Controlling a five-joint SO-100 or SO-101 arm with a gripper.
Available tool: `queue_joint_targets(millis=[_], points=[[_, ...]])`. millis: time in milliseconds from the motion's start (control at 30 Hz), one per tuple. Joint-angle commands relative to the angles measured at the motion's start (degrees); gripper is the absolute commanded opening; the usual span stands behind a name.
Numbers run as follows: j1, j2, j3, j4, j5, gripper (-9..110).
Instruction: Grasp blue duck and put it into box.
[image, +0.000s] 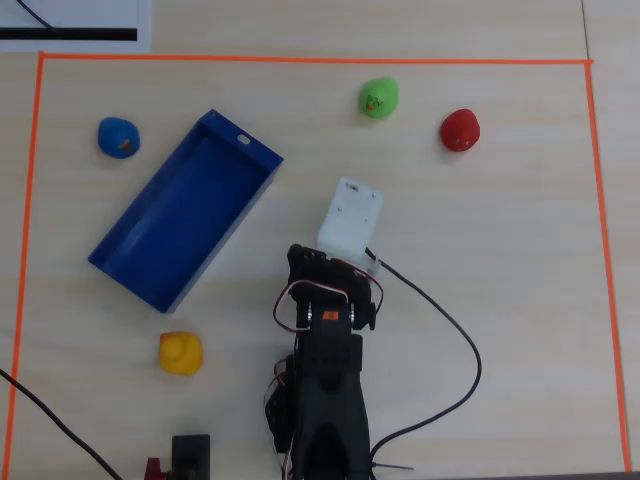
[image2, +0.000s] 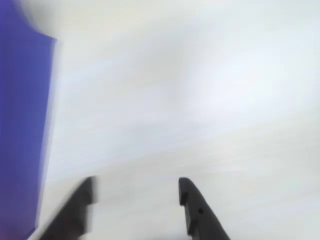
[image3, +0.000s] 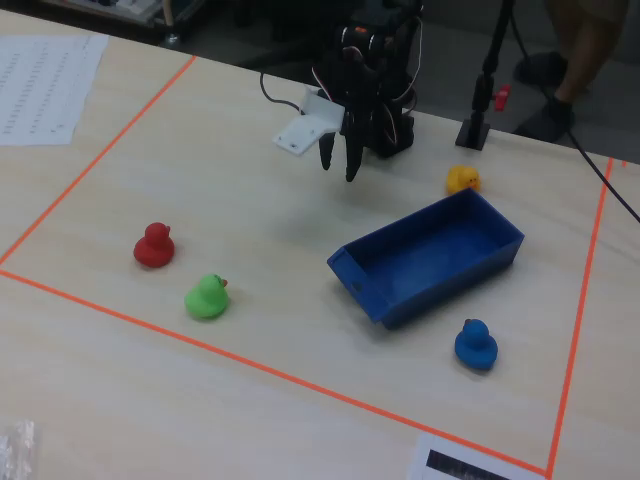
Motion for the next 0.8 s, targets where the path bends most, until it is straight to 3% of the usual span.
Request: queue_joint_targets(millis=[0, 200, 767], points=[[-6.6, -11.0, -24.9, 3.5, 0.6, 35], [-21.2, -21.3, -36.7, 1.2, -0.4, 32], [-40.1, -63.6, -66.4, -12.0, 2.1, 35]])
